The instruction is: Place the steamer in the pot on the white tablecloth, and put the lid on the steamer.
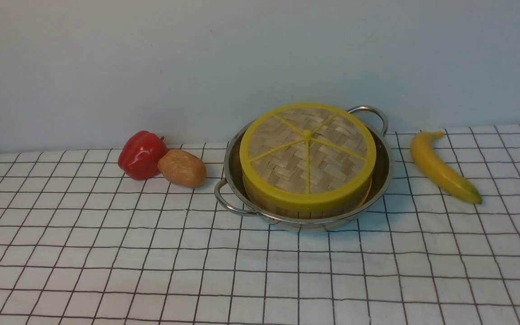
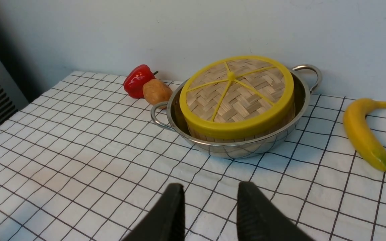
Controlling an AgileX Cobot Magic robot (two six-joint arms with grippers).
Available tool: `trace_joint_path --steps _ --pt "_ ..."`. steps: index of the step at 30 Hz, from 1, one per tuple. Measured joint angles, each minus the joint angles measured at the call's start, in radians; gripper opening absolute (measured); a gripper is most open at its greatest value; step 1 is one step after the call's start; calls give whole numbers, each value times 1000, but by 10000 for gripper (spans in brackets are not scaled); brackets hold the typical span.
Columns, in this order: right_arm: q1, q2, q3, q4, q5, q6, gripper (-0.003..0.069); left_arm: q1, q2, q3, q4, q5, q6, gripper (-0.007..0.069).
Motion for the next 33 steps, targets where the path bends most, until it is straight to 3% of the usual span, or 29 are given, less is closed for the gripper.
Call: trace_joint_path --steps 7,12,16,22,33 --pt "-45 0 31 -52 -63 -104 240 0 0 0 0 0 0 78" --pt "-212 -1 220 -80 -324 -234 240 0 0 0 0 0 0 85" --pt "-299 -30 424 -81 -540 -252 240 0 0 0 0 0 0 96" --pt "-309 -131 646 -76 -715 -251 240 0 -1 0 0 0 0 104" --pt "-293 -201 734 -69 -738 -241 240 0 -1 0 0 -1 0 125"
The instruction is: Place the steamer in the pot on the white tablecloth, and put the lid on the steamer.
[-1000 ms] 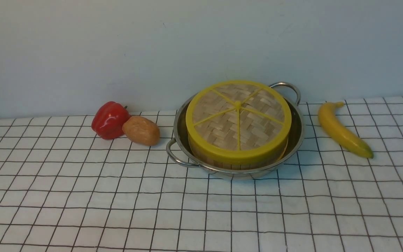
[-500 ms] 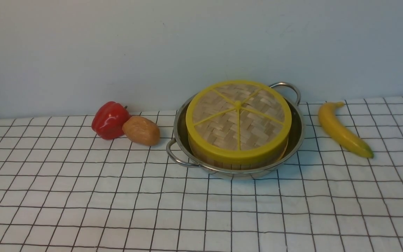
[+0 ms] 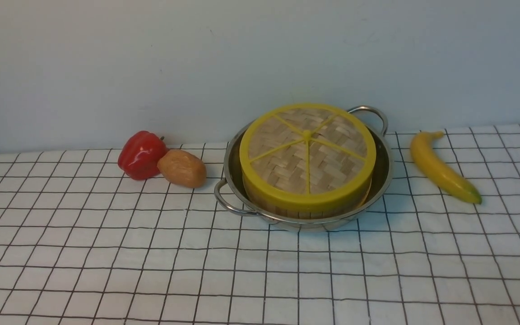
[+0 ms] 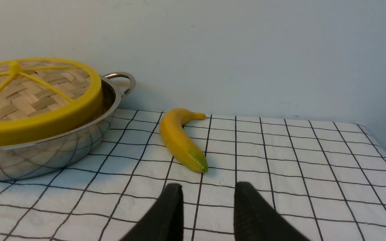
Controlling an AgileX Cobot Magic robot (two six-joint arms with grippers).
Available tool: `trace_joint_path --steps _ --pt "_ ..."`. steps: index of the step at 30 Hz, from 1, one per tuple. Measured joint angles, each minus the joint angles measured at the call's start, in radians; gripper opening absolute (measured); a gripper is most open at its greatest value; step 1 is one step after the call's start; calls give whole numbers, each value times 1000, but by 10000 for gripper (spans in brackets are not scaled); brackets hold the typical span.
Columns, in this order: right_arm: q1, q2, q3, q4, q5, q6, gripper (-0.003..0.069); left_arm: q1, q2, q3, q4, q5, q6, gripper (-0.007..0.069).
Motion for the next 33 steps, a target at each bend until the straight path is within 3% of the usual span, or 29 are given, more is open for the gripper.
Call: trace_joint_path --steps 6,33 --pt "0 0 1 4 63 1 240 0 0 0 0 0 0 135" --pt "0 0 1 8 64 1 240 0 0 0 0 0 0 170"
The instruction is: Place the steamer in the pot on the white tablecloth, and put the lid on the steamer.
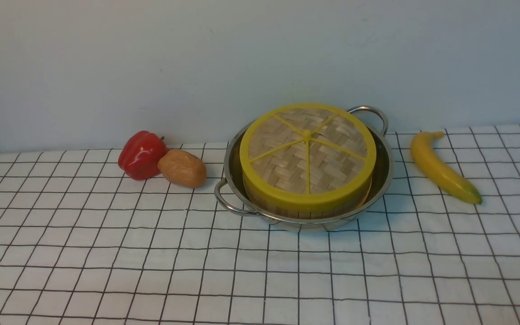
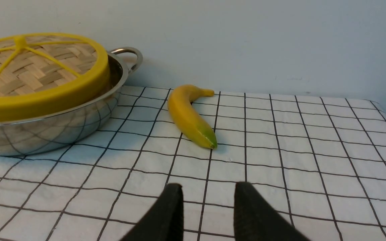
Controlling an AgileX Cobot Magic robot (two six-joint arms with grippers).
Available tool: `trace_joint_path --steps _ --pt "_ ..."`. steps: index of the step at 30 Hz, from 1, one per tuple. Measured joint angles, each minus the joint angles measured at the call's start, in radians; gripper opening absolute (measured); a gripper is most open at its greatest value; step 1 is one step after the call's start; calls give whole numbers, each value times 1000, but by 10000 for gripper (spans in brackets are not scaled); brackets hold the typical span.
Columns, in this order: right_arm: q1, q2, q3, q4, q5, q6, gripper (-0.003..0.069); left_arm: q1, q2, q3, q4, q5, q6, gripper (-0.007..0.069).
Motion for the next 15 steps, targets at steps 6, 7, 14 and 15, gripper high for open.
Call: trace_joint_path --steps 6,7,14,15 --pt "0 0 0 1 1 0 240 0 0 0 0 0 0 181" --pt "0 0 0 1 1 0 240 0 0 0 0 0 0 181" --pt "0 0 0 3 1 0 240 0 0 0 0 0 0 191" --pt "0 0 0 3 1 0 240 0 0 0 0 0 0 191"
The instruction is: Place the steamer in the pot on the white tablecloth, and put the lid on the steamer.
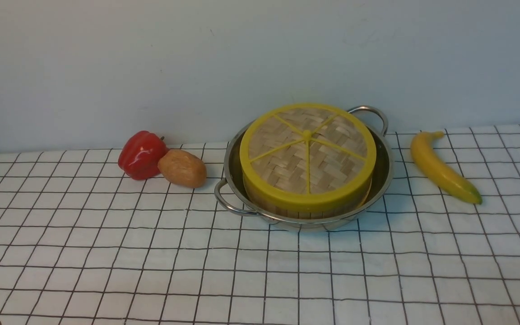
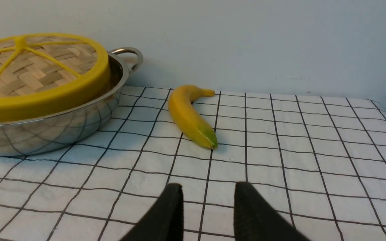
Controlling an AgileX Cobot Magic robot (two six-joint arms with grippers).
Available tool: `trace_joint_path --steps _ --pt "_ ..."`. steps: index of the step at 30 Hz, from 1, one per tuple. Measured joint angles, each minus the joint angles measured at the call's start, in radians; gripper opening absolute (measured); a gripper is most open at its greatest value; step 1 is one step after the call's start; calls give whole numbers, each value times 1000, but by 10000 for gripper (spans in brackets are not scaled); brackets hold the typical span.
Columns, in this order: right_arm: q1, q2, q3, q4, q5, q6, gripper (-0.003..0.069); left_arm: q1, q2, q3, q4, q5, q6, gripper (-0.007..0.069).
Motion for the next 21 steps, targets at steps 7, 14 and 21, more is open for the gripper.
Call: trace_joint_path --steps 7,14,21 --pt "0 0 0 0 0 0 240 0 0 0 0 0 0 202" --pt "0 0 0 0 0 0 240 0 0 0 0 0 0 223" --pt "0 0 0 0 0 0 240 0 0 0 0 0 0 232"
